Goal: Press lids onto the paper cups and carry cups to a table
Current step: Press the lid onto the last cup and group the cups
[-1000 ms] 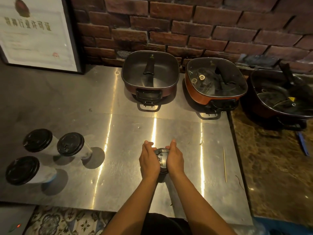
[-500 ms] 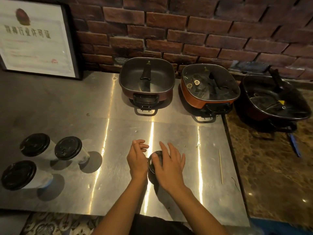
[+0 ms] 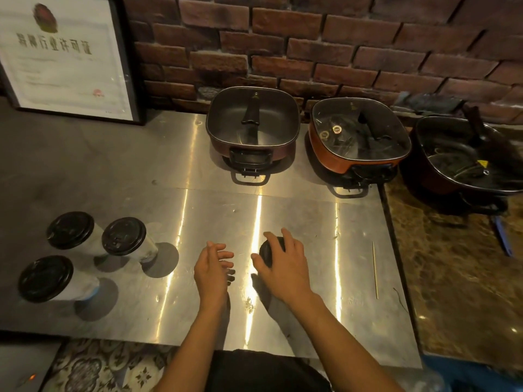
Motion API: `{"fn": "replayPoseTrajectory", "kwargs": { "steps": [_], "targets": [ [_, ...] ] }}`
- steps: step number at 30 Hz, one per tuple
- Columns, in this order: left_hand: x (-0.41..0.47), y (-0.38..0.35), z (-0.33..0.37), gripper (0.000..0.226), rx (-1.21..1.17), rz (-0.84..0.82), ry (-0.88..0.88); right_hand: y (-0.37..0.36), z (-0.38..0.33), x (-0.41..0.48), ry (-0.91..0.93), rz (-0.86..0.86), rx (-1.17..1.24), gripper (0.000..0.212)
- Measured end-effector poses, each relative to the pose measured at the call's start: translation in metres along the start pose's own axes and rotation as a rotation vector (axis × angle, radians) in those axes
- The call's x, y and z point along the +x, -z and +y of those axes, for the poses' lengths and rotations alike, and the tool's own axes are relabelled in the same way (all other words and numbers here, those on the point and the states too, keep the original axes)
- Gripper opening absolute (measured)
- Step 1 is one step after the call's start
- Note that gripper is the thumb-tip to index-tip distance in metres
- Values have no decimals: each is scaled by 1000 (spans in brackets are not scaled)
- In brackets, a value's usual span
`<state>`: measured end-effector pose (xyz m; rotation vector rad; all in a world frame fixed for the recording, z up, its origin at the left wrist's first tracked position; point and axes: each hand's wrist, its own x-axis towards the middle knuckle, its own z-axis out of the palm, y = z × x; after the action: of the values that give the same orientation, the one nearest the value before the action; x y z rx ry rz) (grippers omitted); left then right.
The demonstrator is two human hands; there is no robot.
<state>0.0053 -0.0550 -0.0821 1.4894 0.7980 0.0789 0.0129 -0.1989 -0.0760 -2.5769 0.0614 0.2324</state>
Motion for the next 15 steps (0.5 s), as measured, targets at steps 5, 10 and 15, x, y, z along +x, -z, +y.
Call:
{"fn": "replayPoseTrajectory", "kwargs": {
  "steps": [5, 10, 15],
  "targets": [
    [1, 23, 4, 36, 140, -236, 113, 21, 16, 8, -287, 91, 592, 50],
    [7, 50, 13, 40, 301, -461, 212, 25, 5, -4, -540, -92, 1187, 17],
    [14, 77, 26, 56, 195, -493, 238, 13, -17, -16, -563, -195, 1289, 28]
  ]
}}
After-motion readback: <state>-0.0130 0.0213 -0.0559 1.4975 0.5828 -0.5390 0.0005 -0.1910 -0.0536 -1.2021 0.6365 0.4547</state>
